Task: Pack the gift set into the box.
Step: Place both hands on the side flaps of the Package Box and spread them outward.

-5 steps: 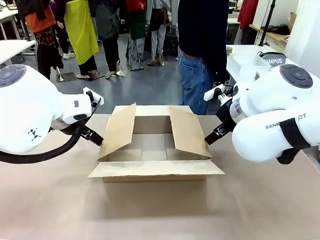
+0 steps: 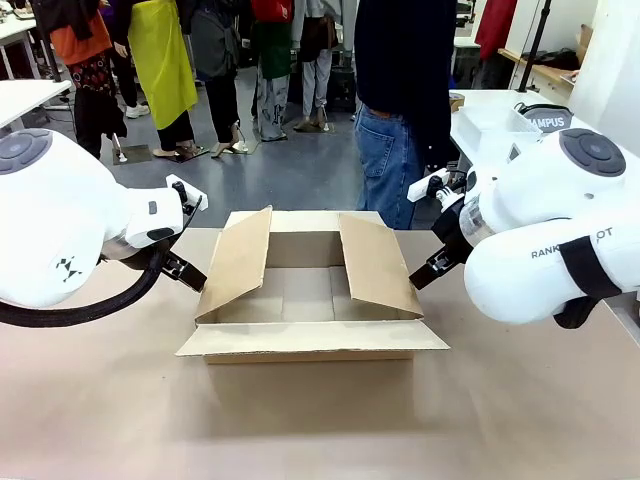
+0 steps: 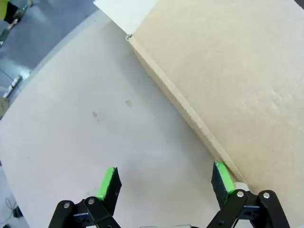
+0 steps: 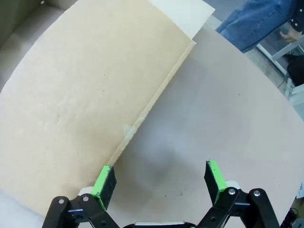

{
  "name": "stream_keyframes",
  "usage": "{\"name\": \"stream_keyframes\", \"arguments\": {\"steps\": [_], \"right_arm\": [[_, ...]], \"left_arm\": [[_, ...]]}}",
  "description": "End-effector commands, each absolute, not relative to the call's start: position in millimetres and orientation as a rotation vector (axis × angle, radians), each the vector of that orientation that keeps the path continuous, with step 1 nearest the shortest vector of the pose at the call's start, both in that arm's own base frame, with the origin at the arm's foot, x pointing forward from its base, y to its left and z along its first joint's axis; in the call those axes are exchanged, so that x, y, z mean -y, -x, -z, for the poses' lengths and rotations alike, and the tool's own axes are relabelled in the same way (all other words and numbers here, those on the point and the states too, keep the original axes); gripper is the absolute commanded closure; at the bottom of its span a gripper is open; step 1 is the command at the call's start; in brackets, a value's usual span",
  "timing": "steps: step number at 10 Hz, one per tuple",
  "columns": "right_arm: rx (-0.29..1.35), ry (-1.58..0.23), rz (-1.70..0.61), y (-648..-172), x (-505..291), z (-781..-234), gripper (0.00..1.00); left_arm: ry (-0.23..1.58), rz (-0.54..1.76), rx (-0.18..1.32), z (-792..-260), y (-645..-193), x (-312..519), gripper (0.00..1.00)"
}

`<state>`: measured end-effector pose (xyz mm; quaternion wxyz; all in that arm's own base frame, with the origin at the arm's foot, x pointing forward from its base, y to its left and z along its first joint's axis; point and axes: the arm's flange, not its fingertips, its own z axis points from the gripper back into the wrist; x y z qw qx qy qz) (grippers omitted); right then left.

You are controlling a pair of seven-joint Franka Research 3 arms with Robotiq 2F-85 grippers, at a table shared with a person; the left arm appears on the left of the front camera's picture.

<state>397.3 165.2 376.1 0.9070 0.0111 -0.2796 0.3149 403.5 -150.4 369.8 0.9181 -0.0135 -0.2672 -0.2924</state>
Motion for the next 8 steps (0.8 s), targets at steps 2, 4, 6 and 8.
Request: {"name": "stream_keyframes", "arguments": {"steps": [2, 4, 6, 8], "right_arm": [[0.577, -0.024, -0.649, -397.3, -165.2, -376.0, 0.00], [0.577, -0.024, -0.649, -397.3, -165.2, -376.0, 0.00], [0.577, -0.024, -0.649, -397.3, -165.2, -376.0, 0.00], [0.577, -0.024, -0.649, -397.3, -165.2, -376.0, 0.00]], "left_arm": [[0.028, 0.603, 0.551, -370.1, -403.3, 151.0, 0.00], [0.028, 0.603, 0.551, -370.1, -403.3, 151.0, 0.00], [0.028, 0.603, 0.551, -370.1, -403.3, 151.0, 0.00], [0.028, 0.603, 0.551, -370.1, -403.3, 151.0, 0.00]]}}
